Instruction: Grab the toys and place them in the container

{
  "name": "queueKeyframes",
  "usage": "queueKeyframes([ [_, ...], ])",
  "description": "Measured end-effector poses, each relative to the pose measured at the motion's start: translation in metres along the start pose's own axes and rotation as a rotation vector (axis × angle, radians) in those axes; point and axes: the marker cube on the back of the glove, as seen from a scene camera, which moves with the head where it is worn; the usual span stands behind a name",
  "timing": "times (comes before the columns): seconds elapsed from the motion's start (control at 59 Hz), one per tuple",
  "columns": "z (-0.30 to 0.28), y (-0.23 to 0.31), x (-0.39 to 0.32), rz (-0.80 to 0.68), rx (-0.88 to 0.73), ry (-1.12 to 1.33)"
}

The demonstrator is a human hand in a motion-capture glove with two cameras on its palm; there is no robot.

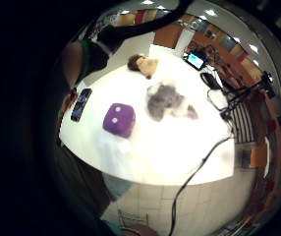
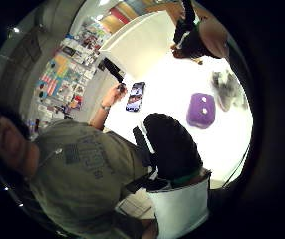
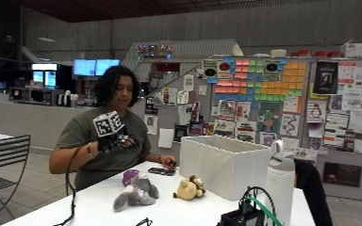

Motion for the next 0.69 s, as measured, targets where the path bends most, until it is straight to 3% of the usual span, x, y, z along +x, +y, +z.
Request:
queueKeyframes([
  [0.339,0.14,-0.016,0.018,0.09,-0.125,0.188],
  [0.508,0.154,-0.02,0.027,0.149,-0.019,0.209],
  [0.694,0.144,-0.037,0.008,0.061,0.156,0.345],
])
